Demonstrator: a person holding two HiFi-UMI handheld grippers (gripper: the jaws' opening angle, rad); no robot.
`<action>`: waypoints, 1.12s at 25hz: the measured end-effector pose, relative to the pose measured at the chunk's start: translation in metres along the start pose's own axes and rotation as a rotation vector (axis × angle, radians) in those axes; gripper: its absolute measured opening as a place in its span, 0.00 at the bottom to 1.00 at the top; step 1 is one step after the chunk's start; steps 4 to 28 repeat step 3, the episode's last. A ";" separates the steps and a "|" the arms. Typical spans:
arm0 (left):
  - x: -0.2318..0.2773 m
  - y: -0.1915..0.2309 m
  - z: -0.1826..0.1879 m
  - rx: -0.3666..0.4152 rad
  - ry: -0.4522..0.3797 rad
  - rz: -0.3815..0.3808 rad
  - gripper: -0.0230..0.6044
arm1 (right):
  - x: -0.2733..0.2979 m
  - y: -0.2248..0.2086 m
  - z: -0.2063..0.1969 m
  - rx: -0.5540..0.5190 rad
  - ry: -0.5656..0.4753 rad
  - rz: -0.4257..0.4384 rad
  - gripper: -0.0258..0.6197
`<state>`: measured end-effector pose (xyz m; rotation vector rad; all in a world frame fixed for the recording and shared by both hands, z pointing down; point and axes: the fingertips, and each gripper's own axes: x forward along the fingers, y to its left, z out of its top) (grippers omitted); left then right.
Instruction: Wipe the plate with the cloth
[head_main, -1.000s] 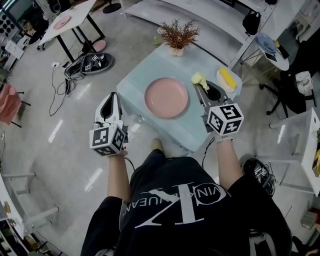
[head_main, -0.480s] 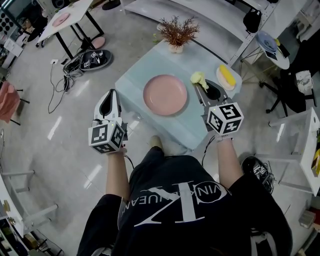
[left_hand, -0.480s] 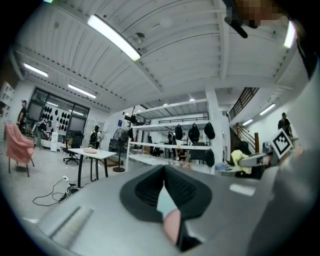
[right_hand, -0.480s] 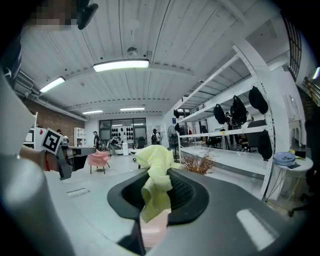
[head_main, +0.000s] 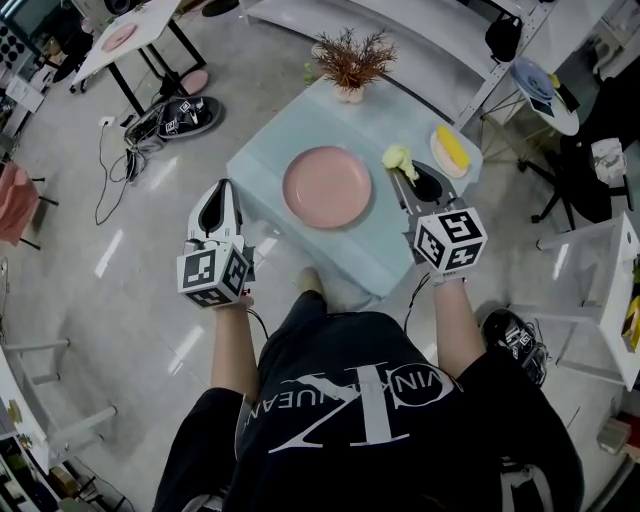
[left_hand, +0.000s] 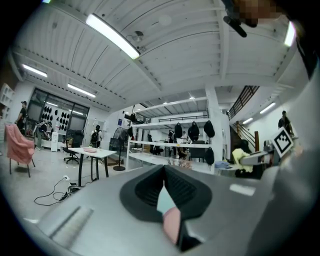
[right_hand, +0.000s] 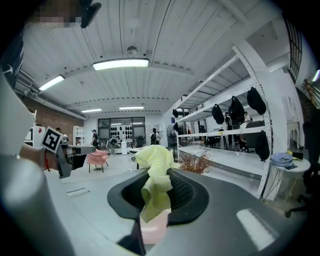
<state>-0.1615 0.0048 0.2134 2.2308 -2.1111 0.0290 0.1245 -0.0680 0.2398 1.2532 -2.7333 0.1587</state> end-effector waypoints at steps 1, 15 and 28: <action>-0.001 -0.001 0.000 0.000 0.000 0.002 0.04 | -0.001 0.000 0.001 -0.004 -0.003 0.000 0.16; -0.003 -0.002 -0.001 0.001 0.000 0.006 0.04 | -0.003 0.000 0.002 -0.012 -0.008 0.000 0.16; -0.003 -0.002 -0.001 0.001 0.000 0.006 0.04 | -0.003 0.000 0.002 -0.012 -0.008 0.000 0.16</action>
